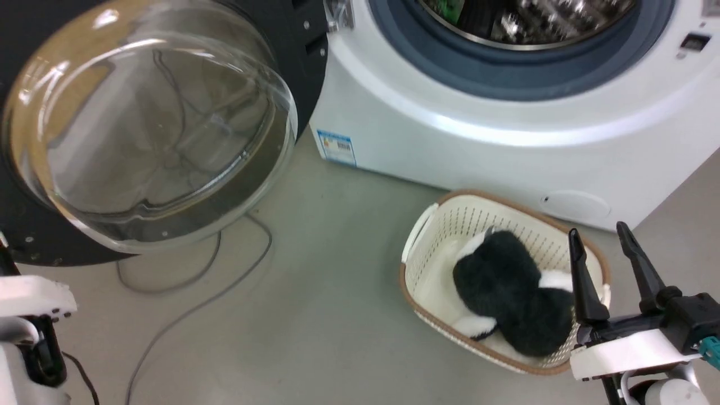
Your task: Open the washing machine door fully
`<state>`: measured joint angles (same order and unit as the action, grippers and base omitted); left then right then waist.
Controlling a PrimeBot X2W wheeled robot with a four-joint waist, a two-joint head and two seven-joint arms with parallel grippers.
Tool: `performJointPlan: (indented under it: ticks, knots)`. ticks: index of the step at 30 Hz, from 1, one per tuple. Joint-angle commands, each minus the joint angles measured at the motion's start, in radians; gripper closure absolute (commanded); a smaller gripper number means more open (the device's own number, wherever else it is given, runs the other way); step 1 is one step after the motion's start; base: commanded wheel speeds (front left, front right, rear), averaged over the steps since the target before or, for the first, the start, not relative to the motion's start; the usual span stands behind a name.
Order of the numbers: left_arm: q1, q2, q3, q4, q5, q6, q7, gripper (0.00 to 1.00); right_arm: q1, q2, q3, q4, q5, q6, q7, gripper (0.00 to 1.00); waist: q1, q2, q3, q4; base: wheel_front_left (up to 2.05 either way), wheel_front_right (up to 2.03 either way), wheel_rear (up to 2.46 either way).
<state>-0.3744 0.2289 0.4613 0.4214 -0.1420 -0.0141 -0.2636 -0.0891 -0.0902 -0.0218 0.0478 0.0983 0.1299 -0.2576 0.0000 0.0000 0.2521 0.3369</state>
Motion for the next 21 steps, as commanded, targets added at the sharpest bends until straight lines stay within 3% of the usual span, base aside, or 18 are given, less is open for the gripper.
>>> performJointPlan:
  ticks: [1, 10, 21]
  knots:
    - [0.021, -0.007, -0.003, -0.016, 0.012, -0.008, 0.002, 1.0, 0.013, 0.007, -0.002, -0.004, 0.005, 0.001, -0.004, 0.0, 0.0, 0.0, -0.03, -0.005, 0.0, 0.0, 0.0]
    - [0.128, -0.074, -0.053, -0.168, 0.072, -0.057, 0.002, 1.0, 0.06, 0.034, -0.027, -0.037, -0.012, 0.001, -0.004, 0.0, 0.0, 0.0, -0.143, -0.041, 0.0, 0.0, 0.0]
    - [0.292, -0.145, -0.138, -0.316, 0.088, -0.088, 0.002, 1.0, 0.133, 0.04, -0.036, -0.05, 0.02, 0.001, -0.004, 0.0, 0.0, 0.0, -0.243, -0.133, 0.0, 0.0, 0.0]
